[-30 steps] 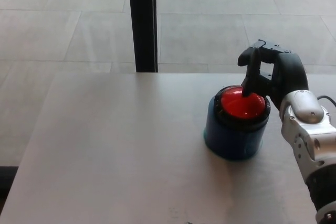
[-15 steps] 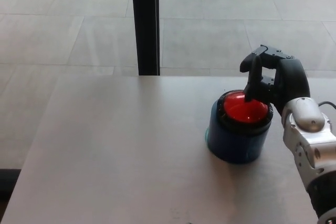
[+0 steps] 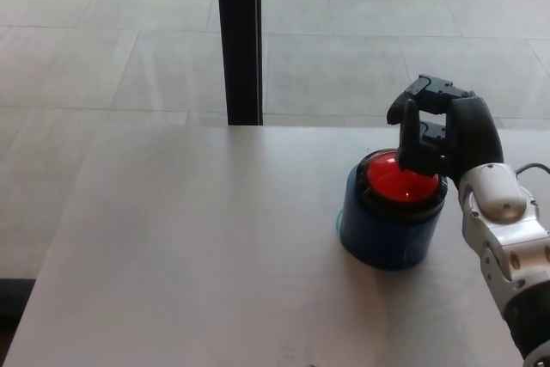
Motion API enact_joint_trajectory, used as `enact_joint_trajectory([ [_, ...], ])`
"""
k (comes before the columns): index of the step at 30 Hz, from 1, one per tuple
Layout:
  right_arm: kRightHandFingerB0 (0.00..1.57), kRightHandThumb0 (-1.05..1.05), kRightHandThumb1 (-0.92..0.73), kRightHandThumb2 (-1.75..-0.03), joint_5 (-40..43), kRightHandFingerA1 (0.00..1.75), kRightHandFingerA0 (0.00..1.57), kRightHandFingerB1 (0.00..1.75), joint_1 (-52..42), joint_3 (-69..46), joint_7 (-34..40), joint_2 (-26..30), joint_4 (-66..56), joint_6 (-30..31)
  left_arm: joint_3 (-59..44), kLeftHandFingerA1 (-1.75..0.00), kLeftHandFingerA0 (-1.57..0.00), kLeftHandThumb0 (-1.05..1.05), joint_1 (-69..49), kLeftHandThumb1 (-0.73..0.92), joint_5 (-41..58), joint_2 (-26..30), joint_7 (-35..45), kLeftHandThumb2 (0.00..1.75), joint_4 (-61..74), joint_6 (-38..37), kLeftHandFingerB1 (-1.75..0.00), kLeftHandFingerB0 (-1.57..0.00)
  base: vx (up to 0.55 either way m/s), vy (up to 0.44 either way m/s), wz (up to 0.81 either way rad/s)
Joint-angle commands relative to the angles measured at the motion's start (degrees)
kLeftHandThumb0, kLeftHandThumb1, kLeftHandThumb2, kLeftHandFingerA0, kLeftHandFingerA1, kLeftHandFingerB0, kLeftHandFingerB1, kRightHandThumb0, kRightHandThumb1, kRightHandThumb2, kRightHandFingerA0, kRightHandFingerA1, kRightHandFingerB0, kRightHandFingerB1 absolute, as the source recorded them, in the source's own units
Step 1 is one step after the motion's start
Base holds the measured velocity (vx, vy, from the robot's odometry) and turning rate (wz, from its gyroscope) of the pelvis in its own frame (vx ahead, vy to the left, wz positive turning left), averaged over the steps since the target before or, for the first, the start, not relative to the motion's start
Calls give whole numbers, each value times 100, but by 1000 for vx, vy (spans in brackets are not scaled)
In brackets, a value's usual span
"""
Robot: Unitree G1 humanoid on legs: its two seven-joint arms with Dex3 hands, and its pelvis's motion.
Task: The robot uses its right hand to press the red button kept in the middle of the desk
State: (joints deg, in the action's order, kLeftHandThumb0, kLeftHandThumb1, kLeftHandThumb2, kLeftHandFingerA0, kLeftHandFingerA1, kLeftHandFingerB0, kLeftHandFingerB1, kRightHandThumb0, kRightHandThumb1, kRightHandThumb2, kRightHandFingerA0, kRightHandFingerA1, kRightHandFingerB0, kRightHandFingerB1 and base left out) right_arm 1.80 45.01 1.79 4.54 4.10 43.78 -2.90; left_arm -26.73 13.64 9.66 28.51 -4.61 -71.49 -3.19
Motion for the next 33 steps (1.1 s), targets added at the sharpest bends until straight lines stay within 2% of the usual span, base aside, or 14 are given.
enact_joint_trajectory([
  [1, 77, -19, -51, -119, -111, 175, 93, 159, -138, -111, 29, 133, 214, 707, 14, -134, -47, -54, -67, 65, 27, 129, 30, 103, -26, -27, -93, -14, 0, 0, 0],
  [9, 77, -18, -44, -131, 322, 175, 95, 161, 416, -696, -34, -7, 87, 597, 146, -127, -50, -54, -98, 67, -65, 143, -65, 104, 12, -14, -96, -27, 0, 0, 0],
  [11, 76, -18, -48, -129, 469, 175, 92, 164, 709, -914, -6, -41, 35, 666, 96, -133, -33, -54, -94, 62, 11, 124, -17, 106, -32, -48, -105, -21, 0, 0, 0],
  [15, 77, -18, -54, -125, 750, 175, 93, 155, 1187, -1295, -144, 45, -63, 904, 88, -128, -49, -54, -113, 63, 20, 120, -45, 107, -16, -59, -102, -34, 0, 0, 0],
  [20, 74, -19, -46, -136, 735, 175, 96, 164, 1416, -1490, -256, 364, -321, 1084, 78, -135, -37, -55, -159, 61, 32, 116, 23, 108, -3, -97, -105, -22, 0, 0, 0],
  [21, 75, -17, -44, -139, 769, 175, 98, 165, 1407, -1564, -342, 502, -448, 1049, 77, -129, -46, -56, -175, 64, 34, 108, 13, 108, 10, -116, -101, -29, 0, 0, 0],
  [22, 74, -14, -46, -141, 778, 175, 98, 167, 1365, -1653, -412, 723, -563, 1009, 68, -97, -56, -58, -192, 56, 42, 121, -11, 120, 20, -97, -80, -33, 0, 0, 0],
  [23, 74, -14, -46, -141, 769, 175, 98, 167, 1347, -1682, -429, 799, -610, 1011, 68, -97, -56, -58, -204, 56, 42, 128, -17, 120, 25, -92, -80, -33, 0, 0, 0],
  [24, 78, -10, -49, -138, 755, 175, 99, 157, 1278, -1835, -441, 1156, -680, 1089, 51, -132, -47, -55, -195, 64, 48, 149, -33, 103, -39, -69, -96, -18, 0, 0, 0],
  [25, 75, -15, -48, -134, 736, 175, 97, 165, 1234, -1929, -432, 1385, -710, 1135, 24, -94, -51, -56, -185, 56, 72, 157, -25, 120, -66, -66, -76, -25, 0, 0, 0],
  [26, 75, -15, -48, -134, 718, 175, 97, 165, 1215, -1971, -418, 1501, -721, 1169, -7, -94, -51, -56, -178, 56, 105, 155, -4, 120, -68, -79, -76, -25, 0, 0, 0],
  [27, 74, -15, -49, -132, 751, 175, 98, 163, 1200, -2054, -406, 1630, -714, 1227, -72, -124, -38, -52, -170, 60, 172, 148, 25, 108, -65, -54, -90, -6, 0, 0, 0],
  [30, 75, -11, -55, -123, 886, 175, 94, 157, 1061, -2422, -520, 2174, -456, 1168, 12, -133, -45, -51, -190, 63, 43, 168, -37, 105, -47, -70, -104, -26, 0, 0, 0],
  [33, 75, -11, -54, -123, 874, 175, 94, 152, 774, -2727, -575, 2773, -199, 1004, 45, -136, -49, -52, -189, 64, 16, 175, -79, 104, -46, -51, -102, -25, 0, 0, 0],
])
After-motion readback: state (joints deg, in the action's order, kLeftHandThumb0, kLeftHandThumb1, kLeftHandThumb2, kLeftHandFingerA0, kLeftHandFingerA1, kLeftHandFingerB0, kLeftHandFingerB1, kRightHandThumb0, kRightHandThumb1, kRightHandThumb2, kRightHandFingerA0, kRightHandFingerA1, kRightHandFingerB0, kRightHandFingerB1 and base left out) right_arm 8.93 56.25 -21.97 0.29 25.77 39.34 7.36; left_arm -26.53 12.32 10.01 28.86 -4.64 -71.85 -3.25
